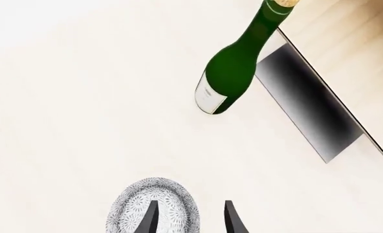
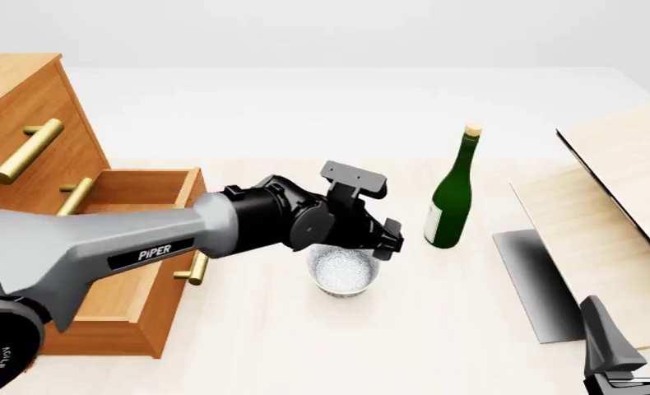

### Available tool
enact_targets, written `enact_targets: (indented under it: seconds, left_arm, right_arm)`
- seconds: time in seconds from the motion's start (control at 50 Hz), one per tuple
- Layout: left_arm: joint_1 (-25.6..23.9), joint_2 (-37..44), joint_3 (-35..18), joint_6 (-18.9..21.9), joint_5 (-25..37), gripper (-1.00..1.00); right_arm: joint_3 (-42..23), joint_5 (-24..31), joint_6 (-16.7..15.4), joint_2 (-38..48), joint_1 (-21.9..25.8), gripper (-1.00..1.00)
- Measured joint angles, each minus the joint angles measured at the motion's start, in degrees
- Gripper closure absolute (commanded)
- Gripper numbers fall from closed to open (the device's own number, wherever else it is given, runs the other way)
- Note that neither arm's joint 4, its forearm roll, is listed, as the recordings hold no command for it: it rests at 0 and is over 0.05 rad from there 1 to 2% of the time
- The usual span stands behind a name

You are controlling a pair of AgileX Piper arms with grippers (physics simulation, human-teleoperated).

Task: Put the bowl in the bottom drawer of the cabinet.

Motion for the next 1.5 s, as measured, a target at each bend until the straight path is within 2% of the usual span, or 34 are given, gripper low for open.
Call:
enact_targets:
  seconds: [1.5]
  left_arm:
    - [-0.9, 6.3, 4.4, -7.3, -5.2, -1.0]
  right_arm:
    - [0.0, 0.0, 0.0, 0.0, 0.0, -1.0]
